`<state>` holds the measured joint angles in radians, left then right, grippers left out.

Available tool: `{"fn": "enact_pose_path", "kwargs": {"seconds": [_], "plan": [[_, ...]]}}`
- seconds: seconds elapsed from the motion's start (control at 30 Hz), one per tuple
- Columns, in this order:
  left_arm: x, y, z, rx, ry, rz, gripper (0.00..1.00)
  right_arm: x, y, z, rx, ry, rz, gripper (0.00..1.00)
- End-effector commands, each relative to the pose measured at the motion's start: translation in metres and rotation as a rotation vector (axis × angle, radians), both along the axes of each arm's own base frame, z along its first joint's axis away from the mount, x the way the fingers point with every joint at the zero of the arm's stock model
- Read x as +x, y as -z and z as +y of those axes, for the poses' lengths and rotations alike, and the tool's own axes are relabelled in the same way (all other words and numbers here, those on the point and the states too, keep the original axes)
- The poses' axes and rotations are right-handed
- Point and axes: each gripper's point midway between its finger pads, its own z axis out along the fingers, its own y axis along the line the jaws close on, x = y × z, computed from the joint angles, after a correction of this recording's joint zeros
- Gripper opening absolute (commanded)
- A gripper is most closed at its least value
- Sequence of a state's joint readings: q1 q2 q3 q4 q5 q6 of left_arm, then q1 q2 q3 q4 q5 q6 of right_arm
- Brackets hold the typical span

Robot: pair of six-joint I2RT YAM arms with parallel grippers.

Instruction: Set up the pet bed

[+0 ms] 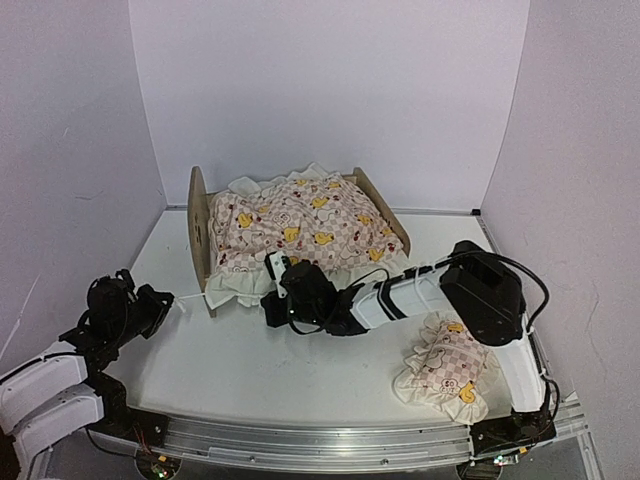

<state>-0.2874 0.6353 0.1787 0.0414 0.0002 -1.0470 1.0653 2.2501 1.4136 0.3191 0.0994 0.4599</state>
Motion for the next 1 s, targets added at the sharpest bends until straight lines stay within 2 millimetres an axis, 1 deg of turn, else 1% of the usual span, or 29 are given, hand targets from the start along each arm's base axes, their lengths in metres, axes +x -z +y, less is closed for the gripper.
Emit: {"fn": "enact_pose_path", "kwargs": {"seconds": [0.0, 0.03, 0.07, 0.1, 0.13, 0.17, 0.23, 0.27, 0.33, 0.37, 0.4, 0.43, 0.5, 0.53, 0.57, 0.6, 0.63, 0.67, 0.73, 0.8, 0.83, 0.87, 0.9, 0.97], "plan": [[0.004, 0.019, 0.018, 0.081, -0.085, 0.053, 0.00, 0.010, -0.094, -0.011, 0.116, 0.034, -0.110, 0.00], [0.003, 0.027, 0.020, 0.088, -0.090, 0.072, 0.00, 0.008, -0.101, -0.015, 0.136, 0.041, -0.113, 0.00], [0.004, 0.028, 0.020, 0.087, -0.088, 0.074, 0.00, 0.006, -0.104, -0.017, 0.146, 0.043, -0.117, 0.00], [0.003, 0.031, 0.020, 0.089, -0.086, 0.083, 0.00, 0.003, -0.104, -0.021, 0.157, 0.041, -0.121, 0.00], [0.002, 0.035, 0.020, 0.092, -0.087, 0.093, 0.00, 0.002, -0.108, -0.024, 0.170, 0.045, -0.123, 0.00], [0.001, 0.038, 0.021, 0.097, -0.085, 0.096, 0.00, 0.000, -0.107, -0.025, 0.175, 0.039, -0.118, 0.00], [-0.001, 0.040, 0.020, 0.099, -0.078, 0.097, 0.00, -0.010, -0.100, -0.017, 0.183, -0.021, -0.082, 0.00], [-0.002, 0.041, 0.019, 0.096, -0.074, 0.097, 0.00, -0.020, -0.096, -0.010, 0.196, -0.081, -0.050, 0.00], [-0.002, 0.038, 0.018, 0.090, -0.065, 0.088, 0.00, -0.048, -0.086, 0.007, 0.219, -0.233, 0.032, 0.00], [-0.002, 0.037, 0.019, 0.090, -0.070, 0.090, 0.00, -0.061, -0.078, 0.011, 0.210, -0.289, 0.078, 0.06], [-0.003, 0.038, 0.023, 0.097, -0.093, 0.109, 0.01, -0.071, -0.071, 0.008, 0.192, -0.319, 0.109, 0.18], [-0.006, 0.040, 0.026, 0.113, -0.106, 0.144, 0.13, -0.077, -0.067, -0.003, 0.169, -0.323, 0.121, 0.26], [-0.010, 0.037, 0.029, 0.134, -0.114, 0.167, 0.50, -0.080, -0.066, -0.037, 0.116, -0.275, 0.104, 0.42], [-0.010, 0.033, 0.030, 0.139, -0.114, 0.164, 0.58, -0.077, -0.066, -0.056, 0.077, -0.246, 0.100, 0.50], [-0.011, 0.028, 0.030, 0.145, -0.107, 0.153, 0.62, -0.068, -0.062, -0.078, 0.012, -0.188, 0.106, 0.56], [-0.010, 0.020, 0.029, 0.144, -0.095, 0.123, 0.63, -0.056, -0.061, -0.100, -0.036, -0.136, 0.117, 0.61], [-0.009, 0.010, 0.026, 0.147, -0.075, 0.088, 0.64, -0.044, -0.057, -0.123, -0.081, -0.087, 0.136, 0.63], [-0.007, -0.002, 0.021, 0.153, -0.041, 0.047, 0.64, -0.027, -0.055, -0.154, -0.128, -0.005, 0.160, 0.64], [-0.003, -0.030, 0.009, 0.175, 0.043, -0.044, 0.65, -0.004, -0.064, -0.200, -0.149, 0.101, 0.151, 0.71], [-0.002, -0.052, -0.012, 0.173, 0.165, -0.126, 0.71, 0.015, -0.073, -0.240, -0.144, 0.192, 0.152, 0.78], [-0.003, -0.061, -0.021, 0.170, 0.212, -0.153, 0.72, 0.024, -0.076, -0.257, -0.139, 0.230, 0.160, 0.80], [-0.004, -0.064, -0.031, 0.166, 0.256, -0.164, 0.74, 0.031, -0.078, -0.269, -0.133, 0.250, 0.166, 0.81], [-0.006, -0.063, -0.040, 0.174, 0.289, -0.161, 0.77, 0.039, -0.081, -0.279, -0.129, 0.268, 0.165, 0.82], [-0.012, -0.059, -0.062, 0.209, 0.341, -0.154, 0.79, 0.052, -0.084, -0.288, -0.143, 0.285, 0.156, 0.86]]}}
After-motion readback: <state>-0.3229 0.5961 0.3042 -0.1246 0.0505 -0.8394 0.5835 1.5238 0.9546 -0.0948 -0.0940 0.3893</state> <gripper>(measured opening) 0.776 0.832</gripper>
